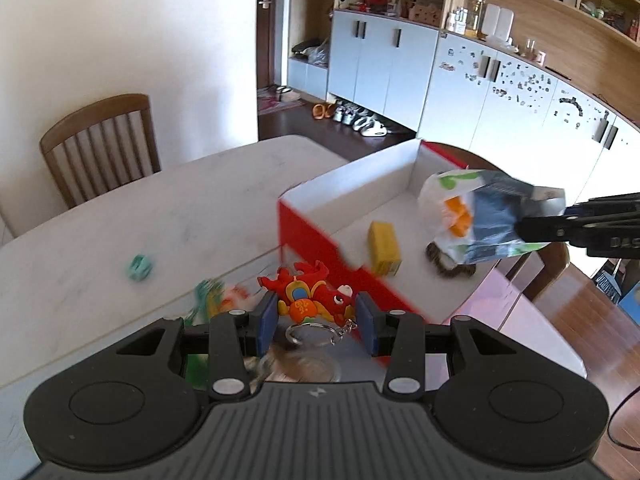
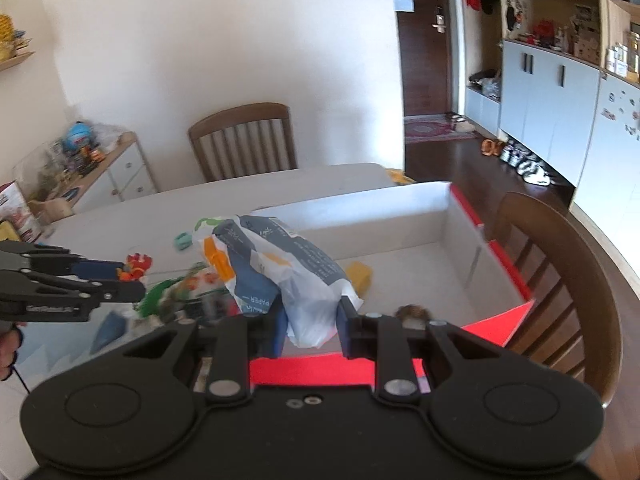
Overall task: Organize objects
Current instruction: 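Carry the keychain and plastic bag with both grippers into the red shoebox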
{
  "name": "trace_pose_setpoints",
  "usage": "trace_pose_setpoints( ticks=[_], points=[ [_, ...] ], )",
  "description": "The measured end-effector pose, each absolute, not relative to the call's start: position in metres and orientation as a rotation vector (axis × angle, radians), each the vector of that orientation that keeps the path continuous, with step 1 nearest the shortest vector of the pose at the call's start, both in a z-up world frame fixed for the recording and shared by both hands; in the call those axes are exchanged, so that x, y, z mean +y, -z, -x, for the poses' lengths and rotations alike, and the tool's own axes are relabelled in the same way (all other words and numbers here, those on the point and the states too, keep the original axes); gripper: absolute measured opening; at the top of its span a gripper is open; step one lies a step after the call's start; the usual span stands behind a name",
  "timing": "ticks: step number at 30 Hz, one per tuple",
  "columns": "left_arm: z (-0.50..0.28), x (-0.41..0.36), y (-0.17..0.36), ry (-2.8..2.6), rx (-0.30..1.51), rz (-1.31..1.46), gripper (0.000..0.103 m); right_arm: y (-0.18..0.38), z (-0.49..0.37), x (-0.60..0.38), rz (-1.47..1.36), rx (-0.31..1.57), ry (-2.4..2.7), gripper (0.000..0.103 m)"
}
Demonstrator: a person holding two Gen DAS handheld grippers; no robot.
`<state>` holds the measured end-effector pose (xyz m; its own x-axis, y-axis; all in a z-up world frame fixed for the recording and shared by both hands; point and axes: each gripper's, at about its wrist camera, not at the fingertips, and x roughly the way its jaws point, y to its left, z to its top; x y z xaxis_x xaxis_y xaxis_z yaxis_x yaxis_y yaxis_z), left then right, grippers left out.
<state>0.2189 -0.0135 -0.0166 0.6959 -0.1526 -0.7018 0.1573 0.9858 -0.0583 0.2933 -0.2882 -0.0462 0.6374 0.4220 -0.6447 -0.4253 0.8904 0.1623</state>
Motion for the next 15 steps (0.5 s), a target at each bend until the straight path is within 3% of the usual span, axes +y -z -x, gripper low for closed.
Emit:
trace_pose_setpoints(
  ticks=[15],
  points=[
    [-0.298, -0.11, 0.023, 0.218, 0.861, -0.053, 0.041, 0.077, -0.375, -0.32, 0.046, 0.81, -0.379, 0.024]
  ],
)
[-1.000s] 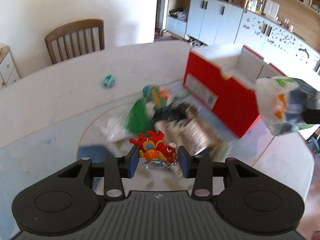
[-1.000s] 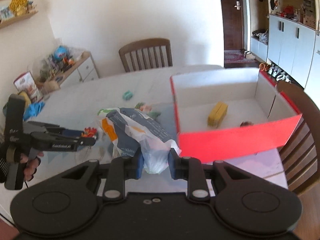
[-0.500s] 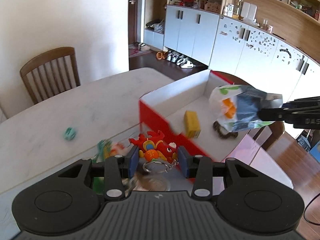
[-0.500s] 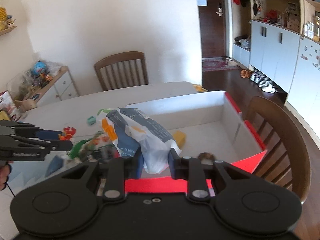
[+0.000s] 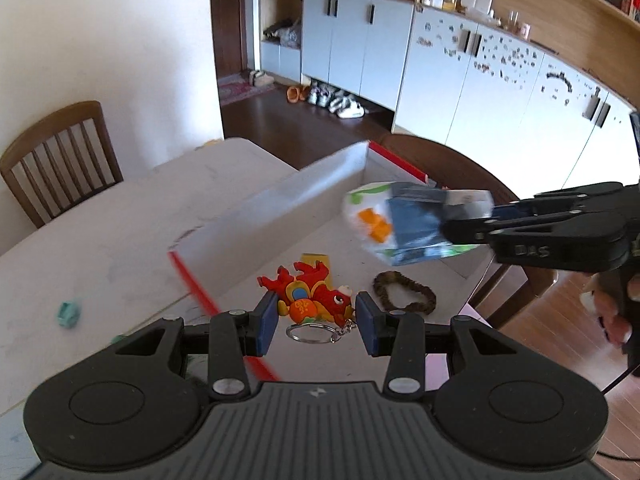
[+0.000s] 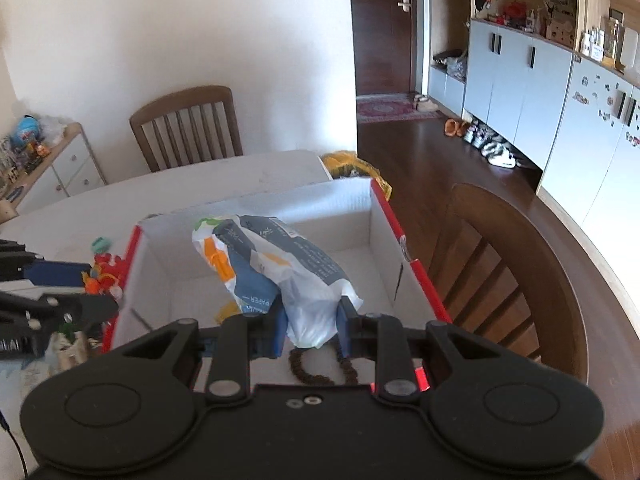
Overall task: Organize objects
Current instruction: 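Carry the keychain and plastic bag with both grippers into the red shoebox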
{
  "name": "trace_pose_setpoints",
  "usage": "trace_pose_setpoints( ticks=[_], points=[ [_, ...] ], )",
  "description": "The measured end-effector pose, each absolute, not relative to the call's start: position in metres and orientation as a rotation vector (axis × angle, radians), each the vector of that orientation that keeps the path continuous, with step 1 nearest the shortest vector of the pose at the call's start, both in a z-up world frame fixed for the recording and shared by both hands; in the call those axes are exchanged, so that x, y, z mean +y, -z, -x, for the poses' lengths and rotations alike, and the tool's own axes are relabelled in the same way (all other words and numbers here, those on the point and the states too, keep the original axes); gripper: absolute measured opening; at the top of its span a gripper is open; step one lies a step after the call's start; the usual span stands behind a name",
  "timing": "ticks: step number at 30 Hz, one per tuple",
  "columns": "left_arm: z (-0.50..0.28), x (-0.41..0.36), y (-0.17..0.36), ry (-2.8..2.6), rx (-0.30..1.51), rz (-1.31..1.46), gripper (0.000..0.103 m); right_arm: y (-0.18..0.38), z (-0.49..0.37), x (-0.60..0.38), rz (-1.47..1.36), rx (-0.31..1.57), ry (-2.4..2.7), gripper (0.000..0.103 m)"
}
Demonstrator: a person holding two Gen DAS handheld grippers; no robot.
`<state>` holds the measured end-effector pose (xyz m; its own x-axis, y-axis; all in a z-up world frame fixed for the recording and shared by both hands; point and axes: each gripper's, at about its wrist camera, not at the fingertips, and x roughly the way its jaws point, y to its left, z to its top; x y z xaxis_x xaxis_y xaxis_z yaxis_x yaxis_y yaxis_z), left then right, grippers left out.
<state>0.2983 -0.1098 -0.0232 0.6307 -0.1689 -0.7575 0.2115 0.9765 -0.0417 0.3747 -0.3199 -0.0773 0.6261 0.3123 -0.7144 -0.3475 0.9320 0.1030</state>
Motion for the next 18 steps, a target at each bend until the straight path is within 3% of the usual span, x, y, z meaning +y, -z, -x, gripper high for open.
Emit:
trace_pose_setpoints(
  ticks=[18],
  points=[
    [-0.351, -0.158, 0.087, 0.14, 1.036, -0.068, 0.041, 0.13, -0.411, -0.309, 0.147, 0.958, -0.401, 0.024]
  ],
)
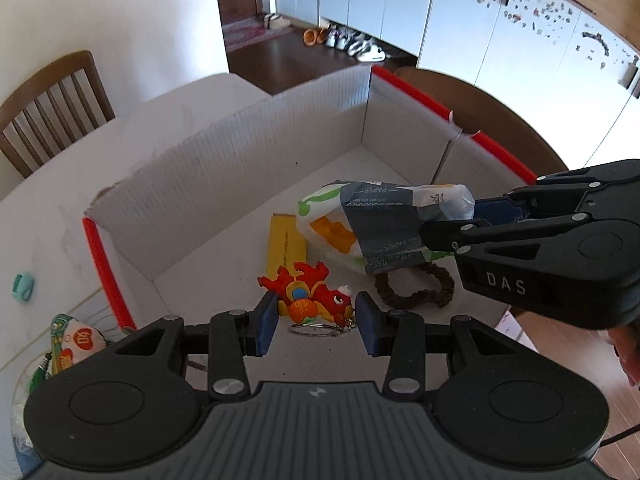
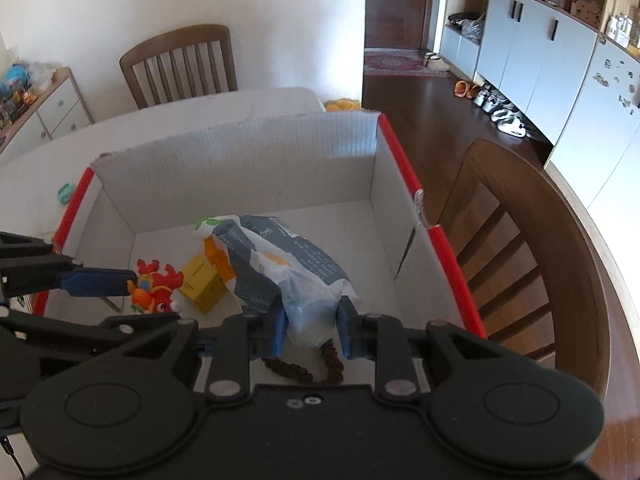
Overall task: Organize objects
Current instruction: 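Carry the keychain and plastic bag with both grippers into the red shoebox, then open both grippers to release the keychain and bag in the box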
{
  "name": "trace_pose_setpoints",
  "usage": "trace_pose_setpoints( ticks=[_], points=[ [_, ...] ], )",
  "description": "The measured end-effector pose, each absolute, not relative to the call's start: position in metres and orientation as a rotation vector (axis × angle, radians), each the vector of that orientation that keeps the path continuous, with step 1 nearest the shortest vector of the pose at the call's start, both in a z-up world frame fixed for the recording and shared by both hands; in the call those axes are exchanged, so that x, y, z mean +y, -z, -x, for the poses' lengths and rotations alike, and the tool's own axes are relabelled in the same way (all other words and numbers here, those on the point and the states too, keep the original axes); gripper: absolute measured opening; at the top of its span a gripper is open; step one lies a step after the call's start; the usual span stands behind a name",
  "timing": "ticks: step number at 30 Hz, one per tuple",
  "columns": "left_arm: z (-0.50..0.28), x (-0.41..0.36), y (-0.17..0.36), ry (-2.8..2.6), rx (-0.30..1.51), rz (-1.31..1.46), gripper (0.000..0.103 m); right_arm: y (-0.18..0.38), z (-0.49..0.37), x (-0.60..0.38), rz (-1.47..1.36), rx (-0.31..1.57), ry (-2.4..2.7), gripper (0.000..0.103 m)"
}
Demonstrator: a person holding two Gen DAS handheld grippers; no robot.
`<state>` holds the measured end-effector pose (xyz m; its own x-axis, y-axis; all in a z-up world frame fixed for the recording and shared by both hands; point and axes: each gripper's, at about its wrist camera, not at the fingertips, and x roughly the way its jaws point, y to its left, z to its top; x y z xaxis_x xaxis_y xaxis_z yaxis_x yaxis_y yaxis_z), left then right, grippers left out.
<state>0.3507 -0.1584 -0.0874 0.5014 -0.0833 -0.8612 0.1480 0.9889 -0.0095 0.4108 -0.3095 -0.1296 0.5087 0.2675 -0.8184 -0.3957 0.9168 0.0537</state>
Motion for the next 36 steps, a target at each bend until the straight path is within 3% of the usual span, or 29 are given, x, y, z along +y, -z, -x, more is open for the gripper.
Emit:
trace_pose_setpoints(
  ticks=[23, 28, 36],
  points=[
    [-0.372, -0.164, 0.113, 0.135, 1.118, -0.055, 0.042, 0.144, -0.424, -0.311, 0.187, 1.011, -0.477, 0.032],
    [-0.369, -0.166, 0.109, 0.135, 1.09, -0.058, 0.054, 0.139, -0.422, -0.317, 0.168, 1.001, -0.489, 0.034],
    [-0.36, -0.162, 0.097, 0.129, 1.051, -0.036, 0.055, 0.127, -0.415, -0.324, 0.146, 0.978, -0.489, 0.044]
  ],
)
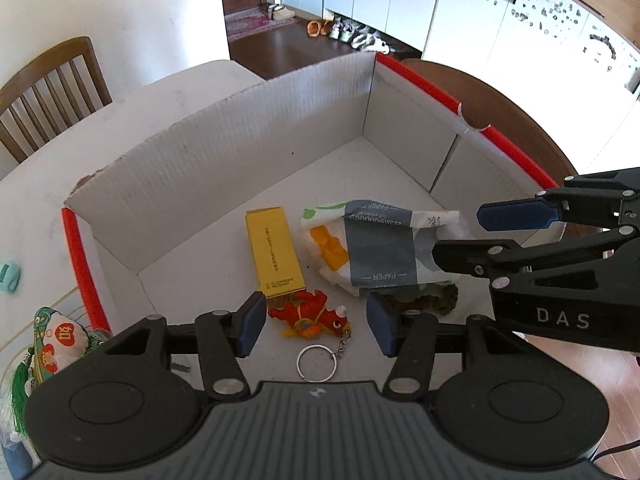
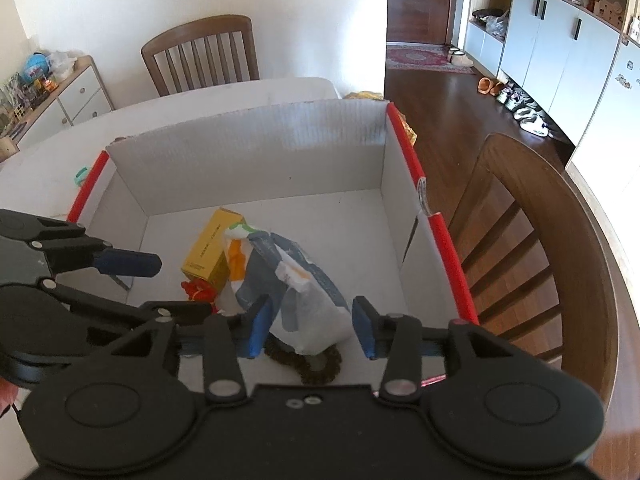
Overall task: Organize objects
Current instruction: 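Open both grippers to release the keychain and bag in the box, then move both grippers back toward the remaining items on the table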
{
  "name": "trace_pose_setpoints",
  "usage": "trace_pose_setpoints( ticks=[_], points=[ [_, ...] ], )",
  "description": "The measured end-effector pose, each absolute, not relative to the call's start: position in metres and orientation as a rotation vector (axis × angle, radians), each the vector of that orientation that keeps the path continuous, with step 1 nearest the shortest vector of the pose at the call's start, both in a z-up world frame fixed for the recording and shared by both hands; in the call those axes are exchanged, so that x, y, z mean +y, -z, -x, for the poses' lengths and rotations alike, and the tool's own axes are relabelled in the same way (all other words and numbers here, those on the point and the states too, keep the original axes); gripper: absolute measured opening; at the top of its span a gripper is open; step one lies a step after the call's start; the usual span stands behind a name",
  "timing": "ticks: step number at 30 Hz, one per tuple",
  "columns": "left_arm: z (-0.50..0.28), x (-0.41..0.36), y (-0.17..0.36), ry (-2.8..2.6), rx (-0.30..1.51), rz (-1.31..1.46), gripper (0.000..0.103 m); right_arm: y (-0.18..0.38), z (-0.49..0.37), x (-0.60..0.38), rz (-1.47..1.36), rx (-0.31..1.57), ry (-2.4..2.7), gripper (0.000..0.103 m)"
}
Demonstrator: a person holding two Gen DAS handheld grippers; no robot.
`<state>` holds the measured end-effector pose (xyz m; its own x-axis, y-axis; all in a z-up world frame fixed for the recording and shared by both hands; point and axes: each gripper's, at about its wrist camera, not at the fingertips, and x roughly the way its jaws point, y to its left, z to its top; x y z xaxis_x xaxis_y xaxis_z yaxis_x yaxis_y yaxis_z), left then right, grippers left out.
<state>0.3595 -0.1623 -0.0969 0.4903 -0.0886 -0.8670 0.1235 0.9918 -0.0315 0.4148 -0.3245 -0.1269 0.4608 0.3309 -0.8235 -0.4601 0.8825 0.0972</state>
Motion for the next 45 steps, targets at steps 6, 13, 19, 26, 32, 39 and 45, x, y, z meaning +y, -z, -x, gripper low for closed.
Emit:
trace_pose_setpoints(
  ticks=[6, 13, 19, 26, 32, 39, 45],
  points=[
    [-0.35, -0.156, 0.084, 0.134, 1.013, -0.014, 0.055, 0.115, -0.407, -0.331, 0.129, 0.957, -0.499, 0.048],
    [-0.33, -0.144, 0.06, 0.142, 0.949, 0.018, 0.055, 0.094, -0.39, -0.334, 0.105, 0.919, -0.515, 0.053],
    [-0.313, -0.123, 0.043, 0.14, 0.899, 0.05, 0.055, 0.077, -0.372, -0.327, 0.108, 0.884, -0.521, 0.057],
    [-0.285, -0.089, 0.026, 0.141, 0.851, 0.075, 0.064, 0.06, -0.344, -0.302, 0.124, 0.847, -0.525, 0.06],
    [-0.259, -0.053, 0.018, 0.131, 0.828, 0.071, 0.075, 0.047, -0.319, -0.271, 0.118, 0.823, -0.526, 0.067],
    [-0.229, -0.004, 0.015, 0.105, 0.816, 0.085, 0.081, 0.041, -0.295, -0.232, 0.124, 0.812, -0.531, 0.073],
    [-0.207, 0.033, 0.013, 0.081, 0.793, 0.082, 0.085, 0.039, -0.276, -0.2, 0.121, 0.808, -0.539, 0.08]
  ],
)
